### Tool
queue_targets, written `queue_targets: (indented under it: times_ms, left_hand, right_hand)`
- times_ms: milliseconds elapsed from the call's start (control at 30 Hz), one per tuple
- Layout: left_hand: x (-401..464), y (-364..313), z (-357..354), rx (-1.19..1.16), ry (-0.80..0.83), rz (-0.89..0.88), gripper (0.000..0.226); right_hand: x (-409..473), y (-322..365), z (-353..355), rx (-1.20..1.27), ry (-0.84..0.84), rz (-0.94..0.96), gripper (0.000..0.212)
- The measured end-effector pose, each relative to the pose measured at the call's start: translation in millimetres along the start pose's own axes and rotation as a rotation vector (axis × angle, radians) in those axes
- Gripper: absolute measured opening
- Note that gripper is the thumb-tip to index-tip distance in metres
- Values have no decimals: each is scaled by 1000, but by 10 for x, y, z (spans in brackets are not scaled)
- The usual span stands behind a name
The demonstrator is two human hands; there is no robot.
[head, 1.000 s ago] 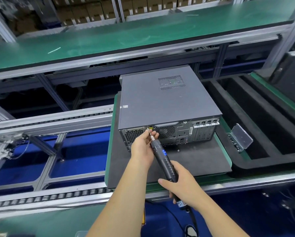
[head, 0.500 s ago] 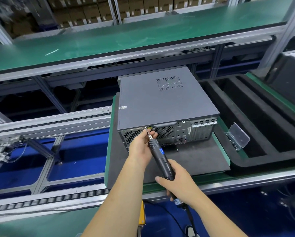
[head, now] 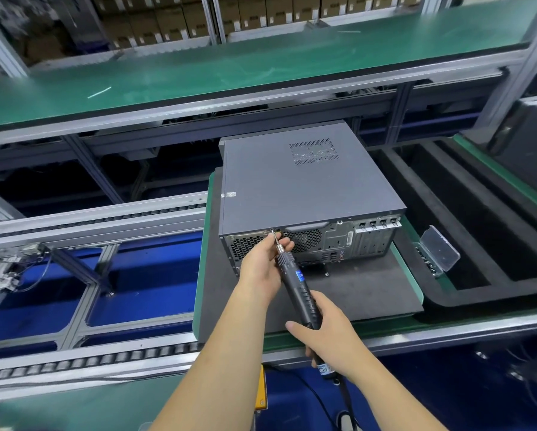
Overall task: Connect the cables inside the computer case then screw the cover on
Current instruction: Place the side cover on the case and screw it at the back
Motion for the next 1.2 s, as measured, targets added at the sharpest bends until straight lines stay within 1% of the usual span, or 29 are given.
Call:
queue_targets:
  times_ms: [67, 100, 133, 200, 233, 267, 300, 333, 367, 400, 433, 467, 500, 533, 600, 633, 767, 1067, 1200]
  left_hand:
    - [-42, -46, 8, 115, -60, -88, 14]
    - [-73, -106, 26, 249, -122, -197, 13]
    - [-103, -194, 62, 436, -202, -367, 17]
    - [-207, -460, 104, 818, -376, -827, 24]
    - [-278, -609, 94, 955, -431, -1062, 22]
    - [-308, -758, 55, 1068, -414, -1272, 15]
    - [-260, -881, 8, 1203, -310, -1401, 13]
    - [-159, -986, -41, 1386, -146, -1408, 31]
    - [-25, -1059, -58, 1616, 17, -1311, 56]
    - [89, -1102, -38, 1844, 109, -1198, 79]
    - [183, -1112, -1, 2019, 141, -1119, 99]
    - [252, -1091, 44, 2103, 134, -1085, 113]
    - [306, -1046, 77, 2096, 103, -1094, 119]
    - [332, -991, 96, 2024, 53, -1127, 117]
    - [347, -914, 106, 1865, -63, -1200, 104]
    - [359, -894, 104, 1842, -98, -1223, 99]
    - [361, -853, 114, 1901, -138, -1244, 92]
    - [294, -826, 94, 1877, -151, -1252, 87]
    - [282, -820, 94, 1921, -194, -1256, 87]
  right_hand:
    - [-19, 34, -2, 14, 8, -16, 51]
    - [-31, 54, -3, 18, 13, -26, 50]
    - [-45, 76, -2, 25, 20, -36, 50]
    - [-68, 127, -7, 59, 32, -59, 48]
    - [-81, 153, -19, 87, 37, -75, 45]
    - [-96, 181, -31, 120, 39, -91, 42]
    - [-114, 211, -48, 150, 42, -108, 38]
    - [-138, 242, -66, 175, 48, -127, 35]
    - [-161, 273, -86, 201, 58, -148, 33]
    - [-181, 302, -102, 229, 67, -168, 32]
    - [-196, 332, -116, 261, 76, -186, 31]
    - [-210, 363, -128, 298, 85, -206, 30]
    - [-219, 396, -138, 335, 92, -224, 30]
    - [-229, 428, -145, 367, 100, -239, 31]
    - [-245, 492, -166, 406, 111, -260, 34]
    - [-247, 506, -181, 419, 111, -270, 34]
    - [-283, 495, -222, 429, 87, -306, 36]
    - [-261, 544, -323, 487, 89, -341, 27]
    - [-251, 562, -331, 488, 92, -343, 26]
Point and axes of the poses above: each hand's wrist, its own x-axis towards the middle knuckle, its own z-axis out of the back of the hand, y = z × x, the point moved 4 cm from there along x, towards the middle knuckle, and after that the axes turned 11 degrees about -y, right-handed, at the moved point
